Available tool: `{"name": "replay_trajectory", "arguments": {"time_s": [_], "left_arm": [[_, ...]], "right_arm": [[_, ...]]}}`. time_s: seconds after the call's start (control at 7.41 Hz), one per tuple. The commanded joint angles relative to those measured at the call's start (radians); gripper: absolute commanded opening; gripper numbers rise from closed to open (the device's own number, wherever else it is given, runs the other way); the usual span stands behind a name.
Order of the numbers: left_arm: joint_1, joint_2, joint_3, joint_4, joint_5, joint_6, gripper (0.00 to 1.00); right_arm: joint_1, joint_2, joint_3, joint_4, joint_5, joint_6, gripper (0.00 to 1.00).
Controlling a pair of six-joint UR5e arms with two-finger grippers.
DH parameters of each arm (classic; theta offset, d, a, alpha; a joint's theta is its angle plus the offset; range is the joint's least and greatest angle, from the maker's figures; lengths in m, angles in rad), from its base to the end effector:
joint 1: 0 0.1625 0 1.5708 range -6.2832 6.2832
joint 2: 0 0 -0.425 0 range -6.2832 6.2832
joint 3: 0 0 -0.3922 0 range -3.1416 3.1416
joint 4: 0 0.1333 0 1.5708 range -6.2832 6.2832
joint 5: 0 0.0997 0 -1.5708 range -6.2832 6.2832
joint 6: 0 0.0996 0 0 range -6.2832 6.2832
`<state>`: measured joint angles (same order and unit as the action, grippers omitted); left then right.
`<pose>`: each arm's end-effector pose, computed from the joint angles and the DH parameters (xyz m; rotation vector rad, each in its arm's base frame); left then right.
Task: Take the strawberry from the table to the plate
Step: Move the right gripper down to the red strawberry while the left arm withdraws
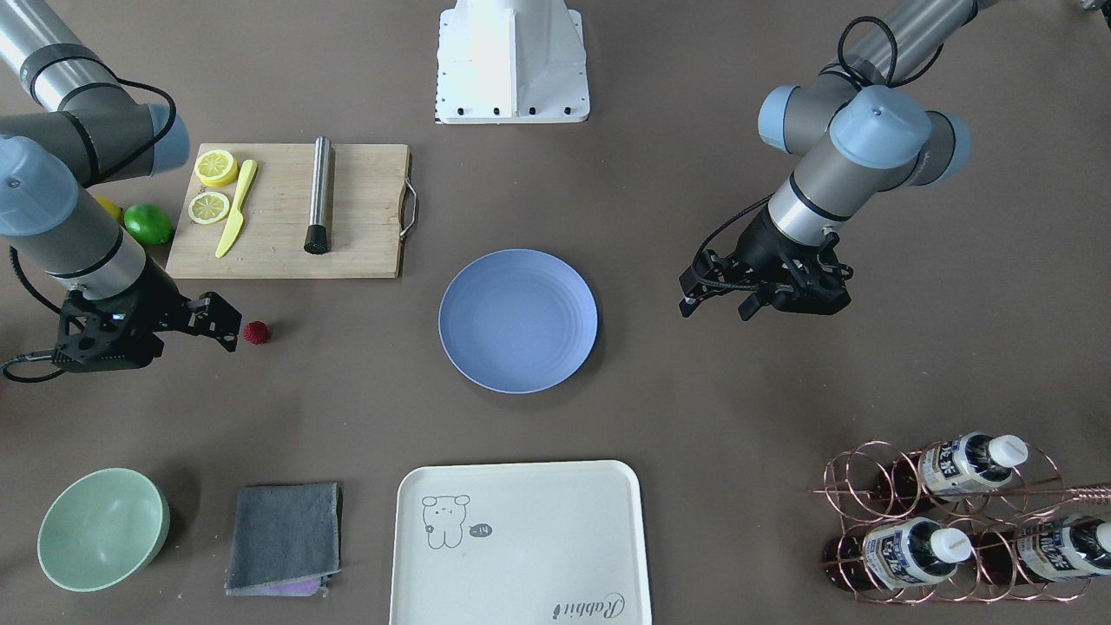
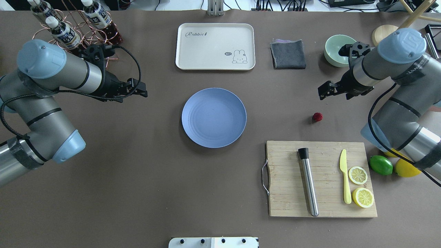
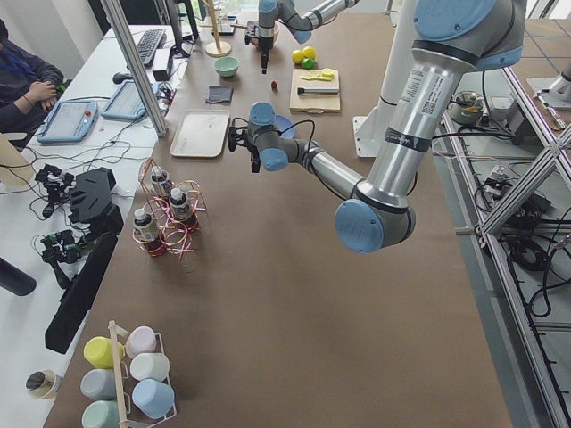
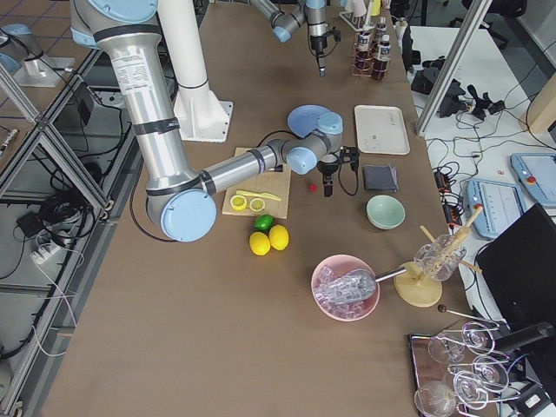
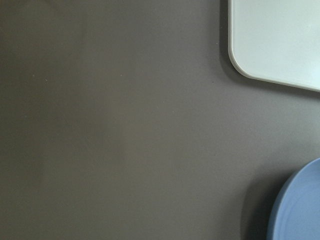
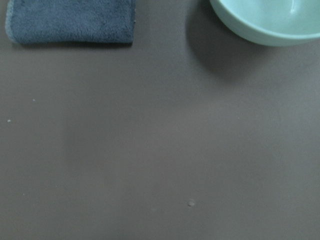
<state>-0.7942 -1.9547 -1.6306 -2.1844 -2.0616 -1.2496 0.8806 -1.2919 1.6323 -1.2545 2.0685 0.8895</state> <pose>0.3862 -0.5162 0.3445 0.1709 1.1111 -0.1629 -0.3280 -0.5320 0.4486 0.1118 -0.7933 0.0251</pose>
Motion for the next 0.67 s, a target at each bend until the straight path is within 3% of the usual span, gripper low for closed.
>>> {"name": "replay_trajectory", "arguments": {"time_s": [0.0,0.54], "left_arm": [[-0.011,0.003,-0.011,0.000,0.001,0.001,0.98],[-0.011,0.003,-0.014,0.000,0.004,0.001,0.98]], "right_arm": [[-0.055,-0.007,-0.006,0.007,-0.042,0.058,0.97],[-0.114,-0.007,-0.009,0.009,-0.085,0.089,0.93]]}}
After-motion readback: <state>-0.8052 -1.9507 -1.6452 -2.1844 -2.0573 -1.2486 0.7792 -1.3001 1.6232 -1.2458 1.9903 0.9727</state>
